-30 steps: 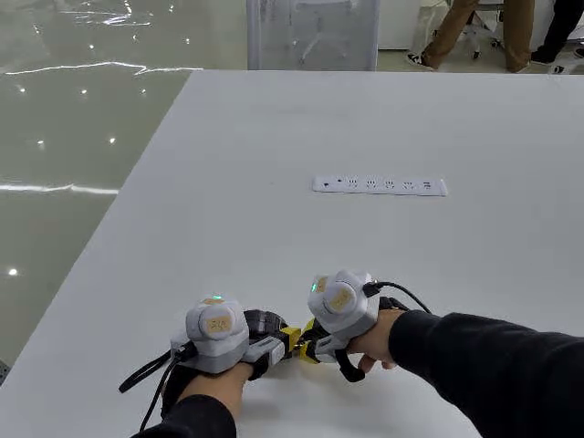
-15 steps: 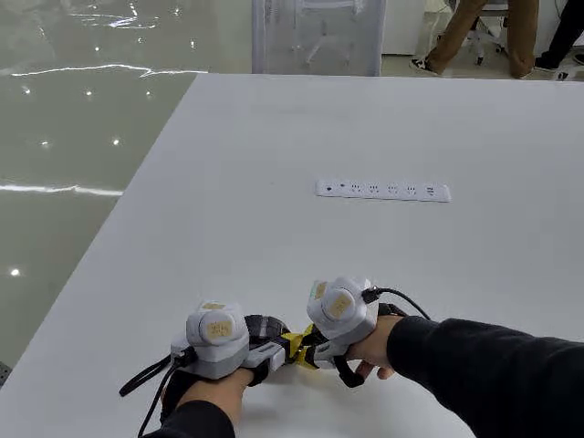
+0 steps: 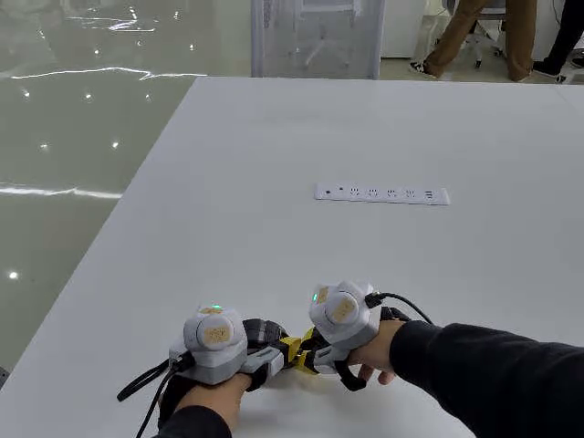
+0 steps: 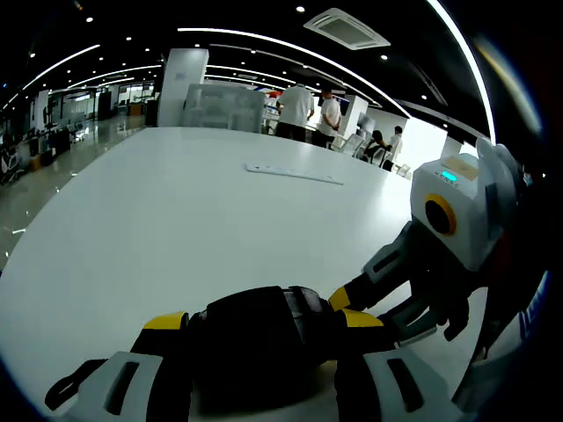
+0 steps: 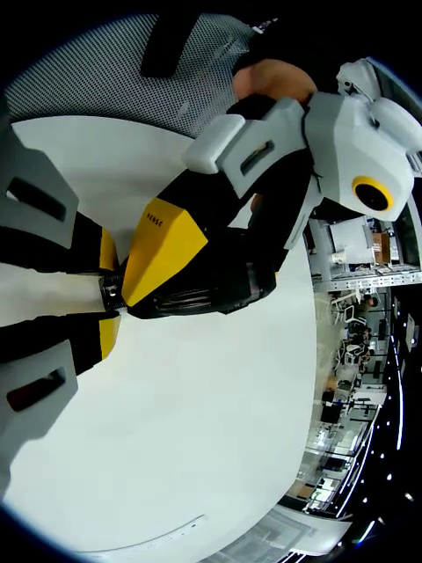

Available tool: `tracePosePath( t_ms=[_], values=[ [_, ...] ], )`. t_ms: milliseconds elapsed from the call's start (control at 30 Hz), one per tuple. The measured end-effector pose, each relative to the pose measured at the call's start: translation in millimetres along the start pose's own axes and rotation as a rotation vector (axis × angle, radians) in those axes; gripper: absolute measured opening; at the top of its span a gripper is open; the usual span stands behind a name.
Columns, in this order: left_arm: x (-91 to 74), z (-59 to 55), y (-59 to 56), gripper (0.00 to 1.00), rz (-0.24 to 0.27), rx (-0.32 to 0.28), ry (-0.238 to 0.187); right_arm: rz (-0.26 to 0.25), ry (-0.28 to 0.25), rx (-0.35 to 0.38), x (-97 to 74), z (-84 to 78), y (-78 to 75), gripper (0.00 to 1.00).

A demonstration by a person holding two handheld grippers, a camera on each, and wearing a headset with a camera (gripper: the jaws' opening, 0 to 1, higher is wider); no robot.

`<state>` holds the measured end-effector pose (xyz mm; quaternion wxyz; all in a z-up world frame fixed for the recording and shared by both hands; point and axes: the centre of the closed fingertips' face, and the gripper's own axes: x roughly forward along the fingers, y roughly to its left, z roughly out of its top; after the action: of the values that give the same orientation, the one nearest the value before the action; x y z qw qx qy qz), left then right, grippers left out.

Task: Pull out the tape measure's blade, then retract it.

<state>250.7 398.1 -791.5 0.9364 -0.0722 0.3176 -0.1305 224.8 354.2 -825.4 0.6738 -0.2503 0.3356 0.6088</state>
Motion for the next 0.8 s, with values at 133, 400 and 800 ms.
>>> tracePosePath(
  t_ms=[133,400,800],
  values=[
    [-0.2,-0.1,0.0,0.62,-0.001,0.000,0.000,0.004,-0.001,-0.005,0.2,0.3,0.1,0.12],
    [-0.3,-0.4,-0.3,0.62,-0.004,0.002,0.004,-0.001,-0.001,0.001,1.1,-0.1,-0.1,0.12],
    [-1.3,0.1,-1.6,0.63,-0.022,0.033,0.010,-0.051,0.002,0.044,-0.9,-0.8,0.4,0.15]
  ],
)
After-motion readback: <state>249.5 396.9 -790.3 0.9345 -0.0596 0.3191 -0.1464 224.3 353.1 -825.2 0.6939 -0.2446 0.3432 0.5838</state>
